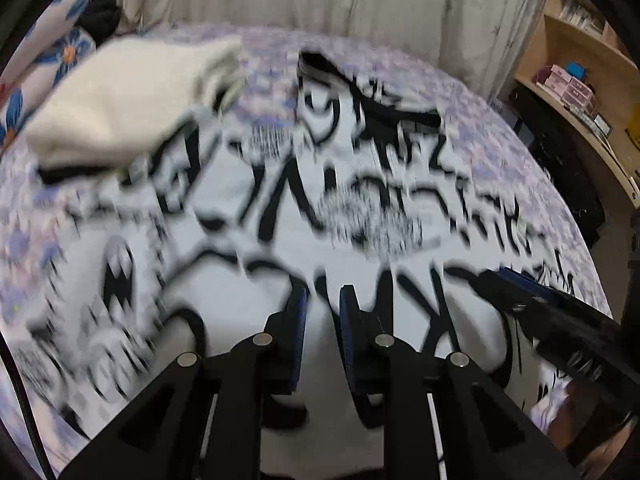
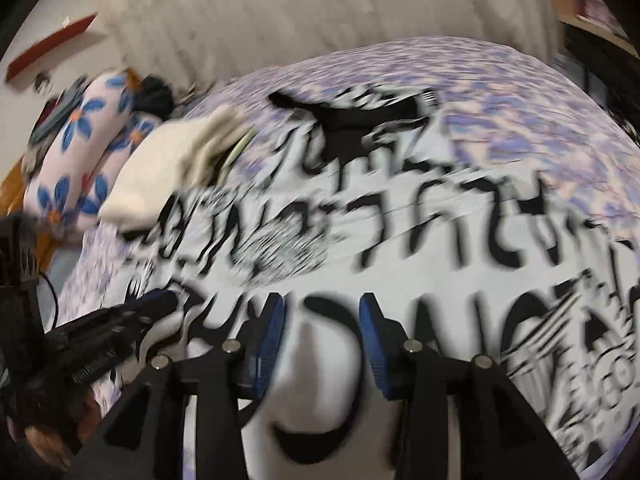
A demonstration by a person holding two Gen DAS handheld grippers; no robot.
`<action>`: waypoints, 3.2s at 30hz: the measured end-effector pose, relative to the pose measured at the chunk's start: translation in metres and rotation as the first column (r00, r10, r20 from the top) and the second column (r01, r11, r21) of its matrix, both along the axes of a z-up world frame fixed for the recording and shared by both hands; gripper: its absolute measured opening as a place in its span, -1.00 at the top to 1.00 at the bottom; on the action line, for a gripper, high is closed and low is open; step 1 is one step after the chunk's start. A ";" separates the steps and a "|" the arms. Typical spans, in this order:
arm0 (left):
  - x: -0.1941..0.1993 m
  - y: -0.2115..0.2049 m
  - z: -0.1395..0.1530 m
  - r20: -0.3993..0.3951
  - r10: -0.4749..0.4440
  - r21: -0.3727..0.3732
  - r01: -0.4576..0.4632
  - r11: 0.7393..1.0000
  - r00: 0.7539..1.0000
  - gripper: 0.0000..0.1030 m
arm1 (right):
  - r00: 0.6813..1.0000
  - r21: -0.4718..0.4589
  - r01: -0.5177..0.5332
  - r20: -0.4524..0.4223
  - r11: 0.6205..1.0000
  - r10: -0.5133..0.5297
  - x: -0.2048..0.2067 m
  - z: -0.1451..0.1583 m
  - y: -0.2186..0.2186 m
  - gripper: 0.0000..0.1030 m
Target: Fold large clothes
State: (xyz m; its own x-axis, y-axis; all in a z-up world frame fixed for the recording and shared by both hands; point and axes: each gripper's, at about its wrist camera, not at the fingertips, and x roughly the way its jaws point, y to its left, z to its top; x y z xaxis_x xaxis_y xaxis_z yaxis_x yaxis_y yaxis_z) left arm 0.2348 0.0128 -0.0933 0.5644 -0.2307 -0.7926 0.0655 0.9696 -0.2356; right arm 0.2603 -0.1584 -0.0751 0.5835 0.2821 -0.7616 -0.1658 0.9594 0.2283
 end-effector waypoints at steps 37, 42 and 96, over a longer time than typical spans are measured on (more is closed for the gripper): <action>-0.074 0.128 0.007 -0.045 0.216 -0.039 -0.218 0.975 0.975 -0.05 | 0.922 -0.094 0.374 -0.066 0.922 -0.381 -0.088 -0.002 -0.169 0.60; -0.081 0.124 0.013 -0.024 0.204 0.030 -0.203 0.979 0.979 -0.05 | 0.933 -0.062 0.346 -0.080 0.936 -0.351 -0.094 0.005 -0.158 0.59; 0.371 -0.002 0.081 0.041 0.041 0.268 -0.051 0.962 0.998 -0.19 | 0.961 -0.025 0.268 -0.063 0.963 -0.269 0.319 0.050 -0.100 0.58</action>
State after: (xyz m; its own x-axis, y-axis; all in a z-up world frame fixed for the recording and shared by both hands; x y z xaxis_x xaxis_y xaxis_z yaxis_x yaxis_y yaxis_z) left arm 0.6057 0.0112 -0.0122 0.5977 0.0155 -0.8016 0.0227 0.9991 0.0362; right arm 0.5793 -0.2588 -0.0247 0.5853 0.1091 -0.8034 0.1128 0.9703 0.2140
